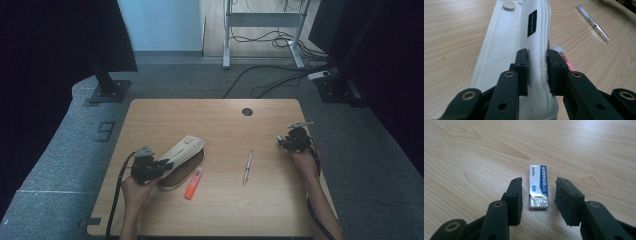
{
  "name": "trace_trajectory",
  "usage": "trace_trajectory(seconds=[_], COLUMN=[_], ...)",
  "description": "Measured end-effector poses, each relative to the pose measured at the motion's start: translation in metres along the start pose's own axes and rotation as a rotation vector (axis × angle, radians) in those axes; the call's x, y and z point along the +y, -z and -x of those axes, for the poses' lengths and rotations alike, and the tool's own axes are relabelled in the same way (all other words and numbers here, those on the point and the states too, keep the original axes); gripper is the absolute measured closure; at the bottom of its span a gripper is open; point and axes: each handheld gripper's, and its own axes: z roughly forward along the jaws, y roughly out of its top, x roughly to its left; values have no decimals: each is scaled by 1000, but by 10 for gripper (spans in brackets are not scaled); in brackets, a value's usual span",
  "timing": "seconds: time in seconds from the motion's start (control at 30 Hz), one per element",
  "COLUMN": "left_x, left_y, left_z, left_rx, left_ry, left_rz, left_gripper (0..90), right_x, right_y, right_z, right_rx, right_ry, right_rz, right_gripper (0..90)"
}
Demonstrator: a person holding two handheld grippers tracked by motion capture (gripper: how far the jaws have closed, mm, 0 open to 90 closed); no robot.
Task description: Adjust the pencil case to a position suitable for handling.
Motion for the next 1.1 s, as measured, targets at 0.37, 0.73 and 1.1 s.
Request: trace_trajectory(seconds=[0.37, 0.73, 1.1], left_x=[0, 0, 0], left_y=[0, 0, 0], left_z=[0, 0, 1], left_rx=[2, 3, 7], left_ry=[3, 4, -10], left_rz=[1, 0, -2], left_gripper=[726, 728, 727], right_x=[1, -4, -4], right_y=[2, 17, 38], right_z=[-5, -3, -12], right_rx=[31, 35, 59], right_ry=[-23, -45, -21], right_rz=[-18, 4, 29], right_gripper=[717, 721, 721])
